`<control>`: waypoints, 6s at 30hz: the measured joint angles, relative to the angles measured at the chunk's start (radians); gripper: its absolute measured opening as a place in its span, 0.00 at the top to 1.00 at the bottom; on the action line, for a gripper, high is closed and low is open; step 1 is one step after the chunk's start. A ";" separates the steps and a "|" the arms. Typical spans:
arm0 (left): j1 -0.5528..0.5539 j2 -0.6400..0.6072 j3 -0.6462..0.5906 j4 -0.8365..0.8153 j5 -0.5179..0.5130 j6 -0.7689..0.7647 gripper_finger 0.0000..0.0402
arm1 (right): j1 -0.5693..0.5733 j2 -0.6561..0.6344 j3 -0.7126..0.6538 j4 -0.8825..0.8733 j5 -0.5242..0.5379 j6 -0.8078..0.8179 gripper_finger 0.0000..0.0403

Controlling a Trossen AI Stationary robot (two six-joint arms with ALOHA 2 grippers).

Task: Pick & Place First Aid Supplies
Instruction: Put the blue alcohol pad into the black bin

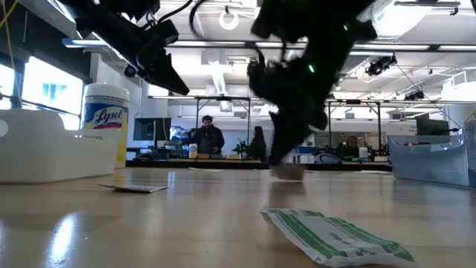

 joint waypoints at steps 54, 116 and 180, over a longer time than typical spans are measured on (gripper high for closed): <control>0.000 0.000 0.000 -0.015 0.000 0.019 0.71 | 0.094 -0.519 -0.470 -0.698 -0.225 1.271 0.99; 0.000 -0.278 -0.076 -0.103 0.166 -0.008 0.71 | 0.080 0.280 0.184 0.581 -0.126 -0.418 0.69; -0.001 -0.278 -0.099 -0.121 0.219 -0.058 0.71 | 0.101 0.414 0.377 0.261 -0.037 -0.478 0.99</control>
